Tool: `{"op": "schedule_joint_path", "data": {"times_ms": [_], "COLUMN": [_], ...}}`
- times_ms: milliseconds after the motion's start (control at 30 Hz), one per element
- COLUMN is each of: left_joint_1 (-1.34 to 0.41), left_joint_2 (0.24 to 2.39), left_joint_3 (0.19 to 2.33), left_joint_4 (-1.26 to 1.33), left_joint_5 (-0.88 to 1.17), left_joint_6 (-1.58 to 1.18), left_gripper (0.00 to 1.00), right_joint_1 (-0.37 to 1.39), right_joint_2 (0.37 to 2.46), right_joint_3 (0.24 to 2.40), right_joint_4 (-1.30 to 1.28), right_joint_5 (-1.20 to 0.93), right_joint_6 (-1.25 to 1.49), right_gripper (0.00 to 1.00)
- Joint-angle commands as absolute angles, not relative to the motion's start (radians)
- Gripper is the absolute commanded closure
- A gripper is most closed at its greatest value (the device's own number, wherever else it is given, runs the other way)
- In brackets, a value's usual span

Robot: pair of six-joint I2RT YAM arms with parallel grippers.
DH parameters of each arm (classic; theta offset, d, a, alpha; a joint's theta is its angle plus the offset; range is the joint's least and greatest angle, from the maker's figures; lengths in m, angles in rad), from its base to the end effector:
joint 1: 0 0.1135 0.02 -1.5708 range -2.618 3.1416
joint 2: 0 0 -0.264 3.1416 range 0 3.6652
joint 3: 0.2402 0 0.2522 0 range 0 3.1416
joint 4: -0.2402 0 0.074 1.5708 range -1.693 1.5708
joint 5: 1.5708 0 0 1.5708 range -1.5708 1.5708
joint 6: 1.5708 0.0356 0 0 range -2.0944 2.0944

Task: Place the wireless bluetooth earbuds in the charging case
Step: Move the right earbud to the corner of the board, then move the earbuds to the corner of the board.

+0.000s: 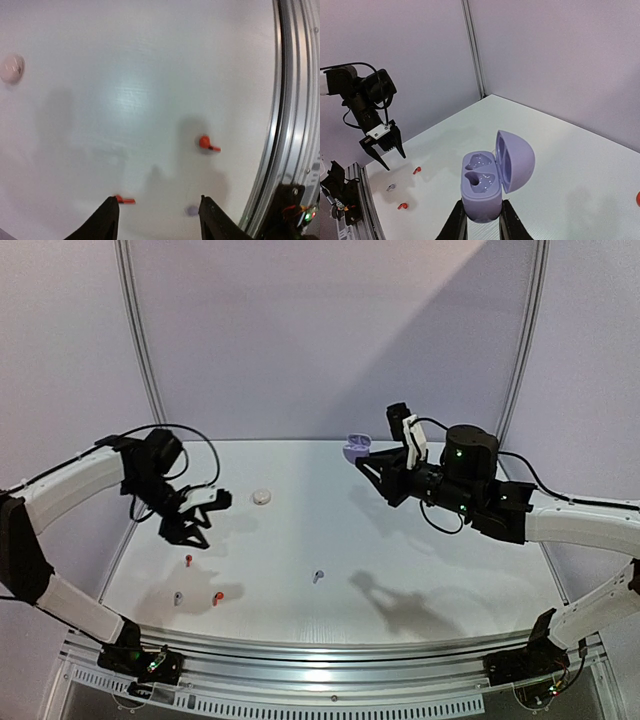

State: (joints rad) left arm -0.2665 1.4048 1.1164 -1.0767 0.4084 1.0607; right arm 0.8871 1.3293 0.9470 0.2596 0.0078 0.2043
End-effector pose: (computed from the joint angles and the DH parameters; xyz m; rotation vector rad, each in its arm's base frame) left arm 0.2375 -0.0795 0.2573 1.7506 2.1429 -0.4179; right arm 0.1994 0.2443 0.3207 -0.5835 1.6605 0.8019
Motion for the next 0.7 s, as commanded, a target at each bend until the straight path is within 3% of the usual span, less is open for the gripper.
{"op": "schedule_joint_path", "data": {"times_ms": [0, 300, 500, 667], "left_joint_1": [-0.045, -0.028, -0.029, -0.08], "left_joint_2": [1.339, 1.325, 1.359, 1.387], "left_joint_3": [0.953, 0.654, 0.632, 0.619], "left_joint_4": [-1.235, -0.936, -0.861, -0.836], "left_joint_5": [0.255, 0.051, 0.045, 0.082], "left_joint_6": [1.296, 1.326, 1.321, 1.279], "left_gripper": [0.44, 0.48, 0.52, 0.62], "right_joint_1": [0.881, 0.881, 0.881, 0.882], "right_joint_2": [1.35, 1.38, 1.357, 1.364], "right_joint_3": [0.979, 1.021, 1.012, 1.017], "right_joint_4": [0.275, 0.254, 0.233, 0.24], "right_joint_5": [-0.033, -0.054, -0.036, -0.036], "right_joint_6": [0.198, 0.192, 0.196, 0.2], "right_gripper": [0.94, 0.94, 0.94, 0.93]}}
